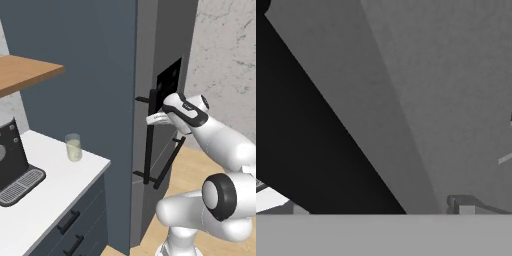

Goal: Grab a lemon wedge from the fridge and one ice cube from the ice bowl, and put them in the glass of lemonade.

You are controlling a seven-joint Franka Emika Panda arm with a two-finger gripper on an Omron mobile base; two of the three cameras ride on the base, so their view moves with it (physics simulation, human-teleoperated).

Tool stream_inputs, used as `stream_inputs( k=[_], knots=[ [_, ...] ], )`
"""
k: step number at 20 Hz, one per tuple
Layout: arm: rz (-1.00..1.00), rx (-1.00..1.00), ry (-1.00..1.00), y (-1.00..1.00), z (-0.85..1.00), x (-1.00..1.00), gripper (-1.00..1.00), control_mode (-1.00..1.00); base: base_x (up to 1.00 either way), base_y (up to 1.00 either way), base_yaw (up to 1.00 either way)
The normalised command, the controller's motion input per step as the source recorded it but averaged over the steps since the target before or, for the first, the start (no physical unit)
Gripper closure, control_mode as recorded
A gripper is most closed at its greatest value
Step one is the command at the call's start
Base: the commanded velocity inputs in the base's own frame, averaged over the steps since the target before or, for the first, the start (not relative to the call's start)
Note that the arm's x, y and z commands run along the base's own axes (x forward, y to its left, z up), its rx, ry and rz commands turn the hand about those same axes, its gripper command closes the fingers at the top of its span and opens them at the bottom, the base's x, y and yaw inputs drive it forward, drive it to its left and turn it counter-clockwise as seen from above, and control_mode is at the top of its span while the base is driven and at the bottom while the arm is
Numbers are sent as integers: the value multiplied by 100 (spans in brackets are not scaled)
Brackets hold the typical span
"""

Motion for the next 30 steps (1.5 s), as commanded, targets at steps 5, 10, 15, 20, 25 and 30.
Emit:
stream_inputs(
  k=[5, 10, 15, 20, 25, 30],
  knots=[
    [0, 0, 2, 36, 0, 0, 100, -100, 0, 0, 0],
    [0, 0, 1, 20, 0, 0, 100, -100, 0, 0, 0],
    [0, -3, -10, 0, 0, 0, 100, -100, 0, 0, 0],
    [0, -5, -20, -28, 7, -6, 100, -100, 0, 0, 0],
    [0, 0, -12, -85, 32, -7, 100, -100, 0, 0, 0],
    [-2, 0, -3, -100, 35, -4, 100, -100, 0, 0, 0]
  ],
)
